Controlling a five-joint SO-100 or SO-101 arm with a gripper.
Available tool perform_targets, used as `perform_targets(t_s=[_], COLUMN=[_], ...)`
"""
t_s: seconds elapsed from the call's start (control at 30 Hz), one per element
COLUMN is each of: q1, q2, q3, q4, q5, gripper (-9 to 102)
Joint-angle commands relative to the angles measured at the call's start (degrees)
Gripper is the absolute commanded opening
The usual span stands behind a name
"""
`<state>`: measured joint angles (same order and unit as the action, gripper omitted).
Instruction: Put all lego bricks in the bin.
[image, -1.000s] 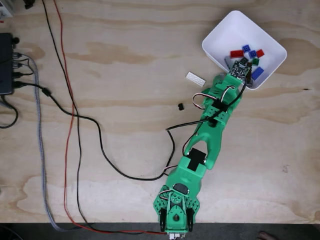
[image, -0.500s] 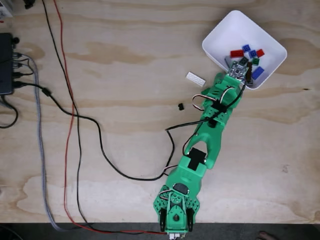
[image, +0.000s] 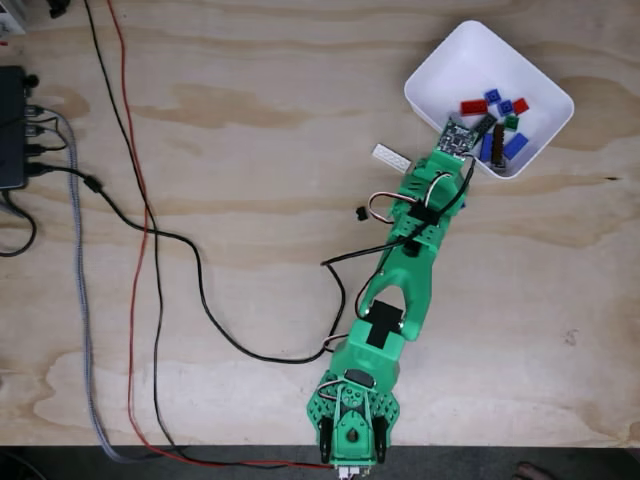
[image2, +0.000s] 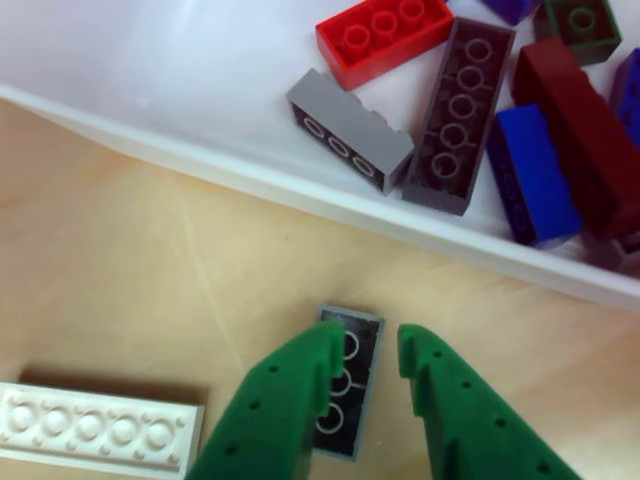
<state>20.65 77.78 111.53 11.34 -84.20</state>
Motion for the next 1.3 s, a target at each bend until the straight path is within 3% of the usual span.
perform_targets(t_s=[0.0,0.13,0.27,0.67,1.0,1.27], q1=[-0.1,0.6,0.5,-1.9,-4.7,-7.6], q2=[5.7,5.4,5.2,7.9,20.7,5.9], q3=[1.1,2.9,2.9,0.6,2.0,-6.5], q4=[-1.1,-2.5,-3.3,-3.0,1.8,1.6], q5=[-0.3,-0.8,-0.8,2.3,4.3,2.3], gripper=[0,12,15,19,19,17])
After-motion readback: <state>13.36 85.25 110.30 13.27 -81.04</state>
